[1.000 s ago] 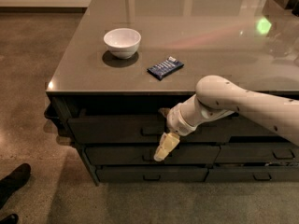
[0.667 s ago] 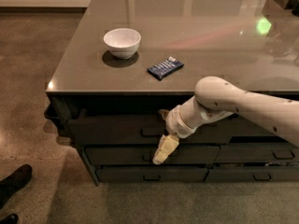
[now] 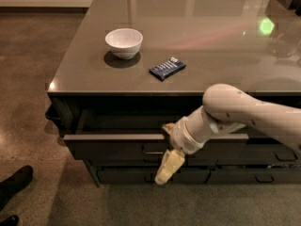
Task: Open top drawer
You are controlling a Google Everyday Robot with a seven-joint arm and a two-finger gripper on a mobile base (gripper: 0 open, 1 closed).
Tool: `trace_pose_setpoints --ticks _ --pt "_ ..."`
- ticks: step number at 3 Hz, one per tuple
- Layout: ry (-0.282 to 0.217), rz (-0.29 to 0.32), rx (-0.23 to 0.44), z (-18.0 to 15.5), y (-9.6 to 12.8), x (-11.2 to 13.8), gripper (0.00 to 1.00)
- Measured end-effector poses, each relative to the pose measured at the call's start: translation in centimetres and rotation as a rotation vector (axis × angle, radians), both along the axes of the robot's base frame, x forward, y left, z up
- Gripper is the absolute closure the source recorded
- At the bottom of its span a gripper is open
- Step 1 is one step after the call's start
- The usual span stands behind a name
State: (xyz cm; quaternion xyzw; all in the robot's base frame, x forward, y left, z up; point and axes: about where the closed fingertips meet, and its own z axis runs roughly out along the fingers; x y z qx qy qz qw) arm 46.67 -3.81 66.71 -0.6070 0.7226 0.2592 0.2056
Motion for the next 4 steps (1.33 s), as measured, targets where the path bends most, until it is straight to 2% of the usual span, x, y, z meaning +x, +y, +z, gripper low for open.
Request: trace_pose_setpoints --ticks 1,3,4 --pt "0.05 -0.042 -0.004 2.9 -1.2 -6.4 0.0" --pt "0.061 -0.025 -0.002 2.4 -0.7 -6.1 0.0" --pt "0.141 0.021 0.044 -0.1 1.2 -7.6 0.0"
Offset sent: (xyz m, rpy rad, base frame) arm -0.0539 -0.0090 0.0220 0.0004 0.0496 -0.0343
